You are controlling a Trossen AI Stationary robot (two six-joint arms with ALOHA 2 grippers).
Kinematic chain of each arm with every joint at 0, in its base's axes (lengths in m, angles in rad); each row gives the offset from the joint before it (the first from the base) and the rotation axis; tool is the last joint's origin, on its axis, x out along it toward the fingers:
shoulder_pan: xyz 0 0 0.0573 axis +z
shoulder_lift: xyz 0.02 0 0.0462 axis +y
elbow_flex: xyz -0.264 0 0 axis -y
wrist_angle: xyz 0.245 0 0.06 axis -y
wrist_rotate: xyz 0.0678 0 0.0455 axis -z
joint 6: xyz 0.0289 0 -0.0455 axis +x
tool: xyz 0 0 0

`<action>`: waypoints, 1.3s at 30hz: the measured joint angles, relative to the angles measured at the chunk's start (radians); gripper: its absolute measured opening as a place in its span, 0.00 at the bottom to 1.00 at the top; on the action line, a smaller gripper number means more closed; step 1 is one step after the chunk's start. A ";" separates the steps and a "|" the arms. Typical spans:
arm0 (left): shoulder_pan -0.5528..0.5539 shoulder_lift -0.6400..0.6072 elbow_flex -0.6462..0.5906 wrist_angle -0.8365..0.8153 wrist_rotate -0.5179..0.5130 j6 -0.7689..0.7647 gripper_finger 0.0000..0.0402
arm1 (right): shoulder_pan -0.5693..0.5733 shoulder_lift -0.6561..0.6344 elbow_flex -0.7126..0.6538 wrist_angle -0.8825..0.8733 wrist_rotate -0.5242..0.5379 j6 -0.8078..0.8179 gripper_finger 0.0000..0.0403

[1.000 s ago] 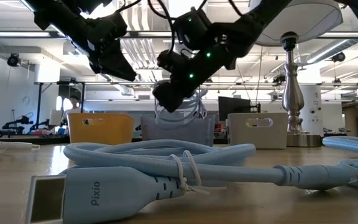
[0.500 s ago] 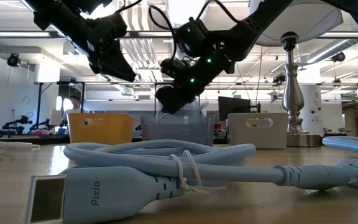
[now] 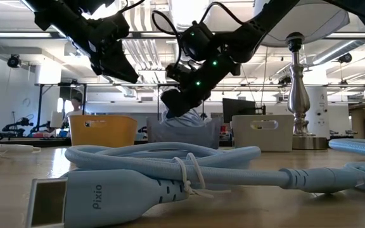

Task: Pick & Place USB Port
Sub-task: Put the top blue charger cable into the black bin, then put the left white charger cable into the gray bin

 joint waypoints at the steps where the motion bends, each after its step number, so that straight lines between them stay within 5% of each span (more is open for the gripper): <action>1: 0.000 0.000 0.000 0.000 0.000 0.000 0.38 | 0.001 0.000 0.001 -0.016 0.000 0.010 0.26; 17: -0.006 0.000 0.000 -0.007 0.004 -0.056 0.38 | 0.072 -0.132 0.040 -0.246 0.001 0.105 0.35; 25: -0.123 0.000 0.000 -0.060 0.012 -0.042 0.38 | 0.143 -0.227 0.040 -0.473 0.002 0.222 0.34; 39: -0.450 0.000 0.008 -0.640 0.013 -0.308 0.38 | 0.255 -0.236 0.036 -0.559 0.001 0.248 0.35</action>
